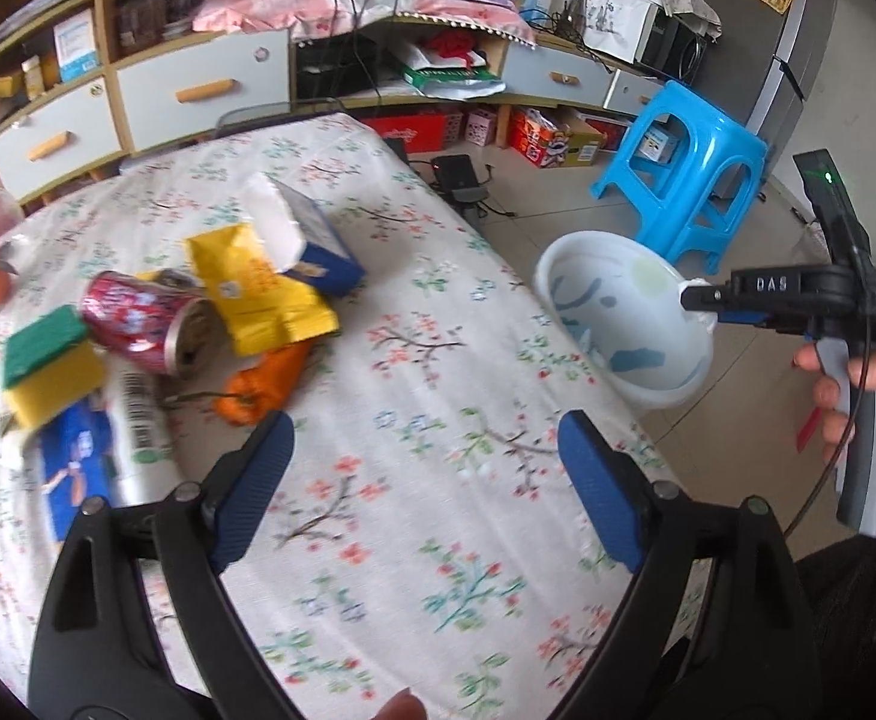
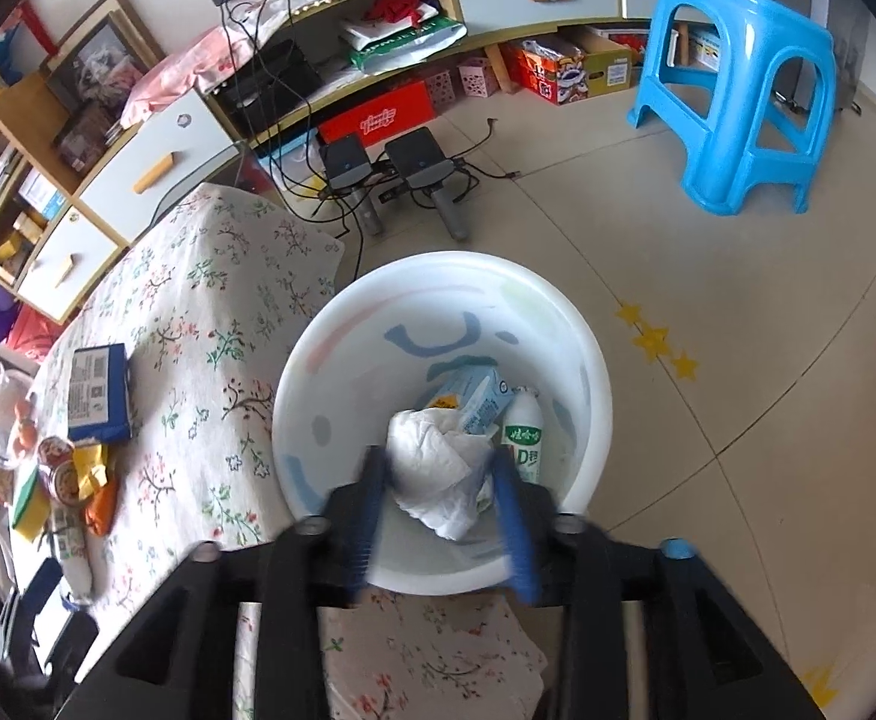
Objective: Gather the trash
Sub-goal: 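Open the right tool over the bin to drop the tissue, then grasp the green-yellow sponge with the left tool while the right tool grasps the blue box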
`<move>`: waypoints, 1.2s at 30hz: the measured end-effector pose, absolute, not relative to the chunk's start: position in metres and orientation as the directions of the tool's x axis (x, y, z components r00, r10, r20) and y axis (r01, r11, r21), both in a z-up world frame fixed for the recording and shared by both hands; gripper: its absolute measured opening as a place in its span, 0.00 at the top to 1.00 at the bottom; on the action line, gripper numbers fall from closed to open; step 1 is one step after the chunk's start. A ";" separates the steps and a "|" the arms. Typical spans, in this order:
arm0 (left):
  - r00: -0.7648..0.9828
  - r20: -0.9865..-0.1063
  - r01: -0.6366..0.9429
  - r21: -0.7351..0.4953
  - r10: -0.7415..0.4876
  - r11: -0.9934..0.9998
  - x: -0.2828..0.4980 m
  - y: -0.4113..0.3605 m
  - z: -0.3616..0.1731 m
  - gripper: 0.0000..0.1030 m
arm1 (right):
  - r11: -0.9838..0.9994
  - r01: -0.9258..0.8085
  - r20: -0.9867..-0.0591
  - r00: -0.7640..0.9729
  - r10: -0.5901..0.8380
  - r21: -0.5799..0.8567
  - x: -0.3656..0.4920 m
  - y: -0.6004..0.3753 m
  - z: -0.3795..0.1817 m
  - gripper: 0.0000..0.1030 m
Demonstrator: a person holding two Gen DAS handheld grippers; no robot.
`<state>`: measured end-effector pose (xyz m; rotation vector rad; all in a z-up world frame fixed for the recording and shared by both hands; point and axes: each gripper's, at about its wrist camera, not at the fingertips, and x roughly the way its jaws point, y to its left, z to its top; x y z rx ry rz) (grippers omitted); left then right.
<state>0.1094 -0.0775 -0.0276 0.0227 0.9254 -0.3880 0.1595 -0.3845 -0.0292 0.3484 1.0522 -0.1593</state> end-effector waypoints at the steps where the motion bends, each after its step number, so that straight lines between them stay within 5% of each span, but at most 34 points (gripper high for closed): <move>1: 0.541 -0.781 0.333 -0.141 -0.311 0.932 0.108 -0.074 -0.027 0.13 | 0.934 0.292 -0.868 0.495 0.037 0.206 0.160 -0.383 -0.028 0.39; 28: 0.582 -0.805 0.047 -0.113 -0.119 0.992 0.107 0.076 -0.026 0.12 | 0.975 0.140 -0.867 0.491 0.085 0.175 0.170 -0.287 -0.020 0.31; 36: 0.546 -0.822 -0.119 -0.264 -0.159 0.957 0.137 0.112 -0.036 0.12 | 0.980 0.089 -0.864 0.491 0.110 0.175 0.173 -0.258 -0.017 0.30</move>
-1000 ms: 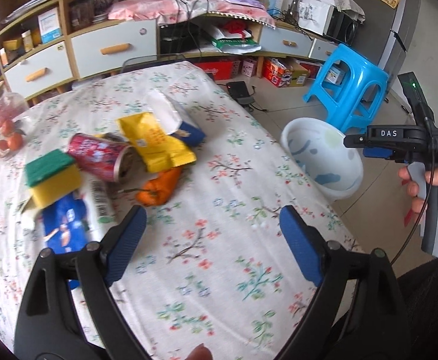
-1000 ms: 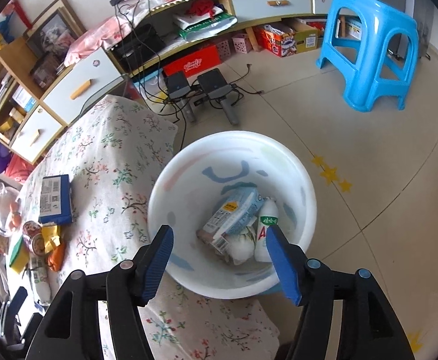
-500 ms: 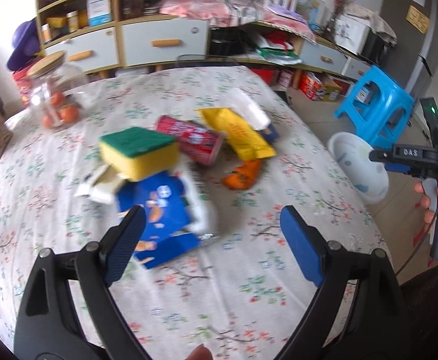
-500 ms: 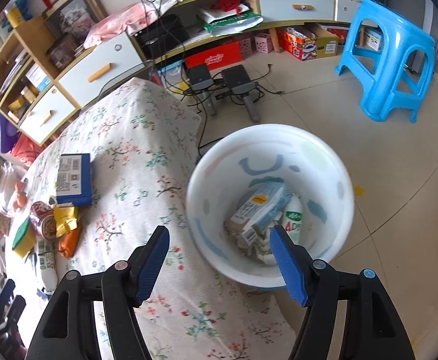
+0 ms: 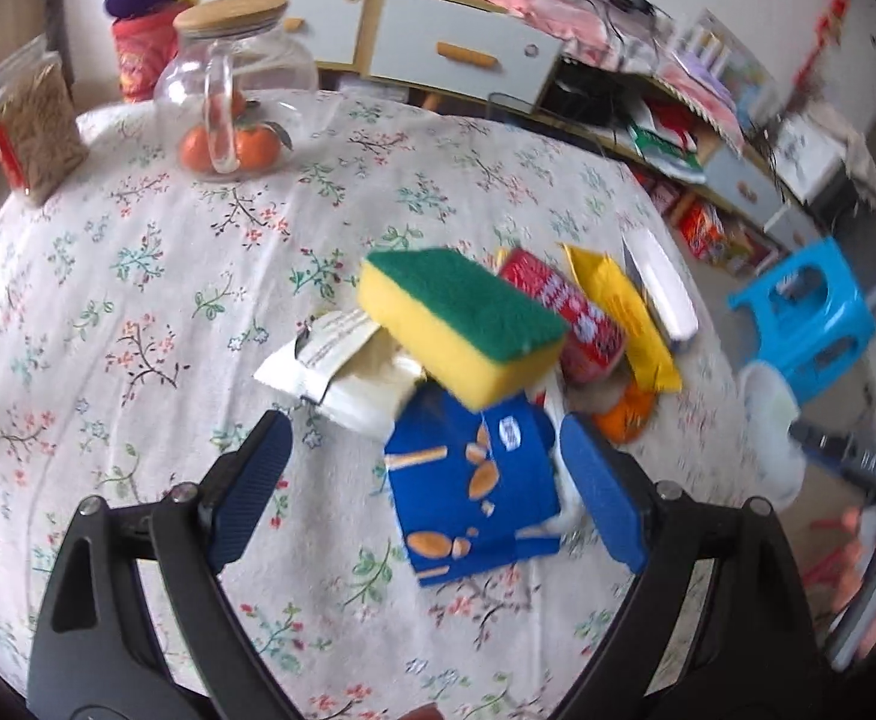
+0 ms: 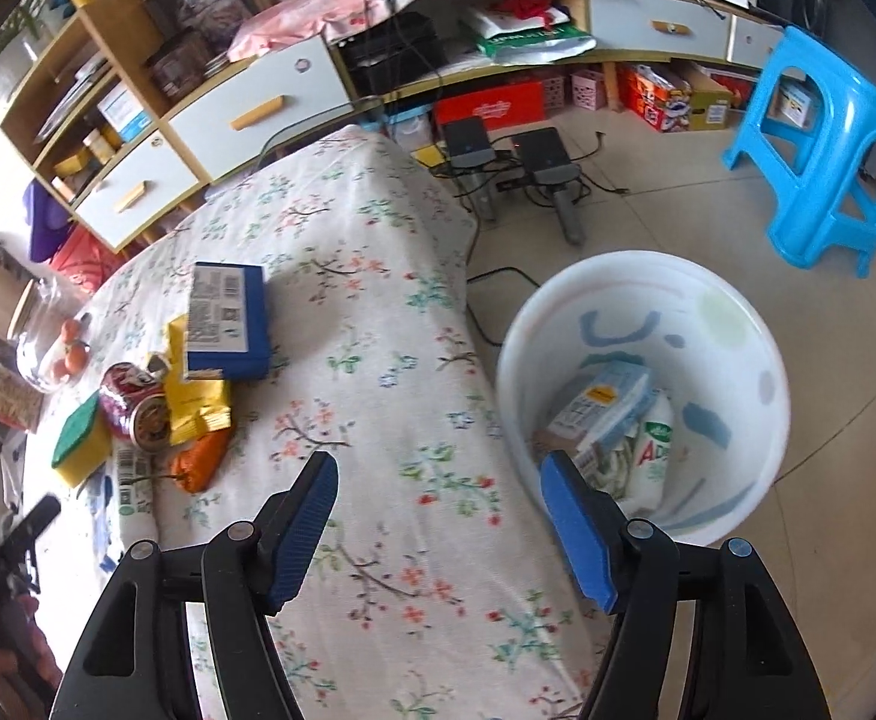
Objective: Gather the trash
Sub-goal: 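Grasp the green-yellow sponge with the left tool while the right tool grasps the blue box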
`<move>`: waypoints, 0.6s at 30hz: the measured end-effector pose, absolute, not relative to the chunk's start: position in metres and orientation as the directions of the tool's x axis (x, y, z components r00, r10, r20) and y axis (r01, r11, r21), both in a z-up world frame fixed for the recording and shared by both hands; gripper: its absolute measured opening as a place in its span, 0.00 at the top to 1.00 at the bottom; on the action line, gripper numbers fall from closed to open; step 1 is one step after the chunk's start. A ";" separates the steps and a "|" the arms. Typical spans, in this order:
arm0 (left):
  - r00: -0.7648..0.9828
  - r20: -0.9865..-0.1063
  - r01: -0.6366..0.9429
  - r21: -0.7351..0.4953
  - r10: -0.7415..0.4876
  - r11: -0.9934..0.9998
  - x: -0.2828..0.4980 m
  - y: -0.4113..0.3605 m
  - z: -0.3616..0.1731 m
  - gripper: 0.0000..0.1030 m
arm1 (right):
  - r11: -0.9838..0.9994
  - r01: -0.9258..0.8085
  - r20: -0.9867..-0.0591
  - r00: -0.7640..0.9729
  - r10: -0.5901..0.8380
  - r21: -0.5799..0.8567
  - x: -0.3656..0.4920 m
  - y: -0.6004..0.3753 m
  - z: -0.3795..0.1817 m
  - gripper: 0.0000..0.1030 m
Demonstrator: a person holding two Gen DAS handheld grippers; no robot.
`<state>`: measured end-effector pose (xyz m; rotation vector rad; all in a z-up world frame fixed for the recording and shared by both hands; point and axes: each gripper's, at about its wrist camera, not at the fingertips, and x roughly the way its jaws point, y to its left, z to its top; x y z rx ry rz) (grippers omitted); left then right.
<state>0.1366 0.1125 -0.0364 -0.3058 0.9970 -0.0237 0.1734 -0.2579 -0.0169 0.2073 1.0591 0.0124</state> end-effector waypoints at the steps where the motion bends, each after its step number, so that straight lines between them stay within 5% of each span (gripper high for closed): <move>1: 0.551 -0.819 -0.130 -0.276 -0.162 0.952 0.140 0.113 -0.036 0.12 | 0.981 0.085 -0.863 0.493 0.110 0.173 0.175 -0.255 -0.016 0.30; 9: 0.548 -0.812 -0.186 -0.353 -0.202 0.917 0.171 0.105 -0.043 0.21 | 0.980 0.060 -0.862 0.488 0.137 0.190 0.190 -0.229 -0.015 0.30; 18: 0.578 -0.789 -0.197 -0.382 -0.208 0.903 0.177 0.102 -0.035 0.72 | 0.943 -0.012 -0.819 0.492 0.296 0.334 0.227 -0.198 -0.029 0.30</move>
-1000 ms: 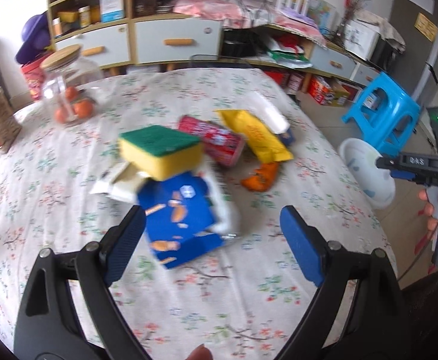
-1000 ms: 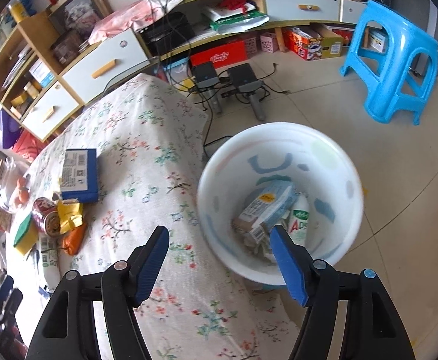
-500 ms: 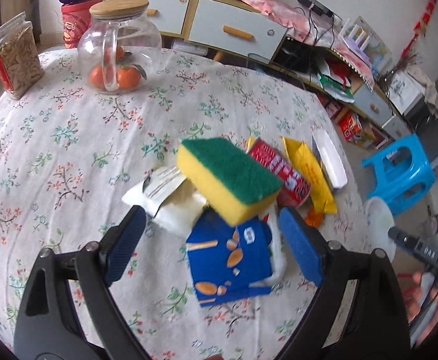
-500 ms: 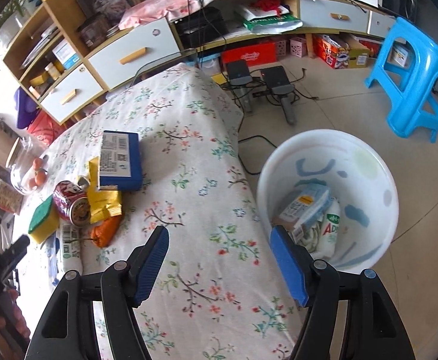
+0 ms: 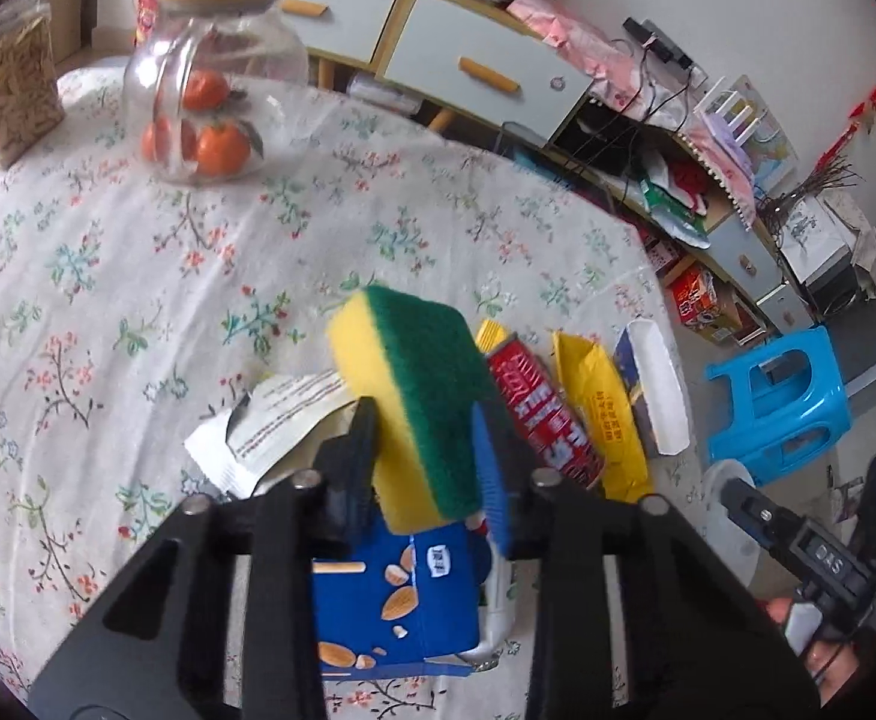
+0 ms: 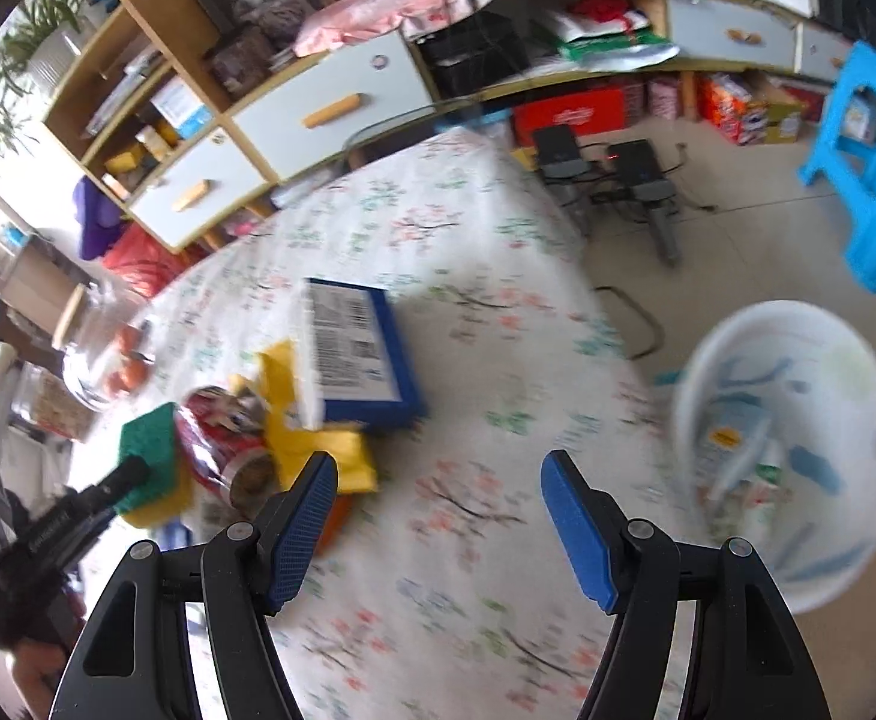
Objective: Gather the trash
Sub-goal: 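Grasp the green-yellow sponge with the left tool while the right tool grasps the blue box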
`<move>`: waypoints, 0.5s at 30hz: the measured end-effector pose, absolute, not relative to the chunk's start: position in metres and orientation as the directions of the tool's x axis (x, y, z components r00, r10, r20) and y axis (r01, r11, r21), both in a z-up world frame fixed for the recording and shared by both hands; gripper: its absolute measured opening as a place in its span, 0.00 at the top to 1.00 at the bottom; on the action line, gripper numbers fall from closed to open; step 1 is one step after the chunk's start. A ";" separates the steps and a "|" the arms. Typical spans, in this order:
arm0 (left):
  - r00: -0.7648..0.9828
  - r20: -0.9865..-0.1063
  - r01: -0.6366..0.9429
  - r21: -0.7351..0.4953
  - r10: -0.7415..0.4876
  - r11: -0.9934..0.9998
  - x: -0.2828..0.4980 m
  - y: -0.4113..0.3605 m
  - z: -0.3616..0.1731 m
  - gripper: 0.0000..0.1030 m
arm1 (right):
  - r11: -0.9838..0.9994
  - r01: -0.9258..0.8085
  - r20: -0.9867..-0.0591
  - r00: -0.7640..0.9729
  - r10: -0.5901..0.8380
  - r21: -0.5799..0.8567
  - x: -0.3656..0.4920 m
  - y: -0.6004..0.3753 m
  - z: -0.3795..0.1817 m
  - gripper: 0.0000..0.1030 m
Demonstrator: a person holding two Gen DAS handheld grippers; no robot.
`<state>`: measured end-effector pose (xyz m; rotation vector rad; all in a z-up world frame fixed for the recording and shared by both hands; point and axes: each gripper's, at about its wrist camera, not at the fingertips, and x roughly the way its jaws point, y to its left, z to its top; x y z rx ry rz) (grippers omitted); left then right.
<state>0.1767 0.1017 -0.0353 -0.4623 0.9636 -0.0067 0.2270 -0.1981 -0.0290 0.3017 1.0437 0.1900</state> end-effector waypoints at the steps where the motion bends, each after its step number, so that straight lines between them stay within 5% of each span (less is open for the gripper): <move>1: 0.586 -0.783 -0.183 -0.382 -0.211 0.906 0.176 0.101 -0.032 0.75 | 0.937 -0.015 -0.815 0.489 0.311 0.348 0.230 -0.195 -0.031 0.30; 15: 0.658 -0.729 -0.124 -0.355 -0.191 0.926 0.155 0.119 -0.004 0.76 | 0.894 -0.006 -0.792 0.459 0.401 0.449 0.276 -0.176 -0.065 0.30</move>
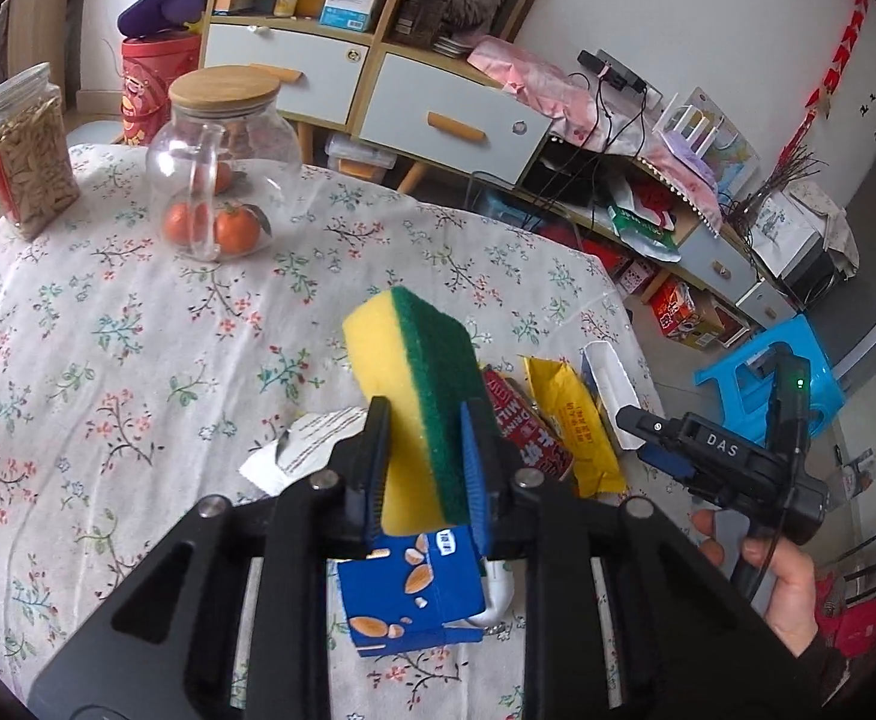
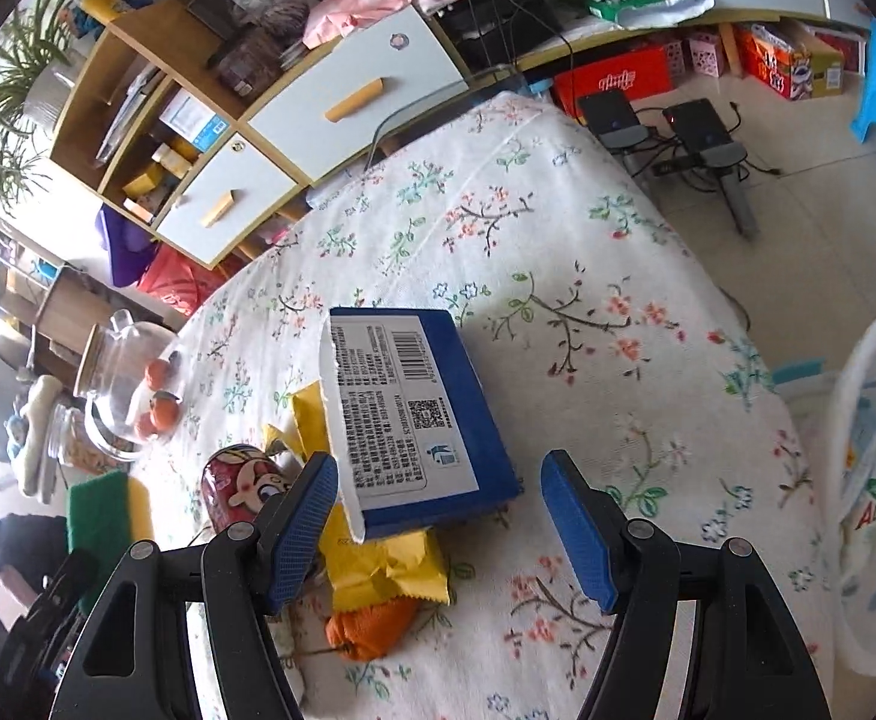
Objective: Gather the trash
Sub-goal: 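Grasp the green-yellow sponge with the left tool while the right tool grasps the blue box, then carry the blue box to the bin and release it with the right tool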
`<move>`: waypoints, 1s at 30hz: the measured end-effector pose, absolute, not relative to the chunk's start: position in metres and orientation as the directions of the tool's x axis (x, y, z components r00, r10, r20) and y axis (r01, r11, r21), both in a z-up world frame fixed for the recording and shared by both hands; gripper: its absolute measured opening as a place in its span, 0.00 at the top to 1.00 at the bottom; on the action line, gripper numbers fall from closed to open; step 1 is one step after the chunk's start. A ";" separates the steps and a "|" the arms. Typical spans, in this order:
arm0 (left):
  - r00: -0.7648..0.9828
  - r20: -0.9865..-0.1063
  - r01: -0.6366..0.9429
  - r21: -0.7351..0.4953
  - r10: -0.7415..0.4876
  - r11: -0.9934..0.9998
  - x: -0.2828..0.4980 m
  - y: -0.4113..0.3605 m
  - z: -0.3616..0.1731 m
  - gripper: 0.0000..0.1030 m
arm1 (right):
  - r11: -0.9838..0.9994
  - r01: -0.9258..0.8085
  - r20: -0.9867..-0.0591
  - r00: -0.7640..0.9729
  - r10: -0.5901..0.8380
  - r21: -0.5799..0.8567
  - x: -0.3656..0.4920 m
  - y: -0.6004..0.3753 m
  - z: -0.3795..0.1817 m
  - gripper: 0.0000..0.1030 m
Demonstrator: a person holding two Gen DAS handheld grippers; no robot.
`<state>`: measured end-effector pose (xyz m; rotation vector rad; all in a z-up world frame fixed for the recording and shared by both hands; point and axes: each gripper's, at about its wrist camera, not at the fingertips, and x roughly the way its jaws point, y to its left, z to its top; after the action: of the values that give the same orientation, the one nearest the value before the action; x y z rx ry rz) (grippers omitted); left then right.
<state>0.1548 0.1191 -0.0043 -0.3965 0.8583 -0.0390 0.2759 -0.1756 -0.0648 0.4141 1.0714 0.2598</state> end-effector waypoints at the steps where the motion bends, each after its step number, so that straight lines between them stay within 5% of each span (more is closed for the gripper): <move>1: 0.655 -0.731 -0.127 -0.357 -0.192 0.926 0.155 0.121 -0.005 0.76 | 0.892 -0.003 -0.795 0.453 0.404 0.452 0.276 -0.176 -0.068 0.30; 5: 0.651 -0.735 -0.128 -0.355 -0.192 0.926 0.155 0.121 -0.007 0.76 | 0.871 -0.006 -0.782 0.437 0.444 0.491 0.278 -0.179 -0.073 0.44; 30: 0.654 -0.702 0.048 -0.331 -0.280 0.943 0.133 0.056 0.006 0.76 | 0.929 0.038 -0.782 0.553 0.288 0.368 0.192 -0.280 -0.006 0.44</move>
<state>0.1326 0.0559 0.0057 -0.2957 0.8399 -0.1892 0.1918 -0.2804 -0.0055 0.3650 0.9787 0.1517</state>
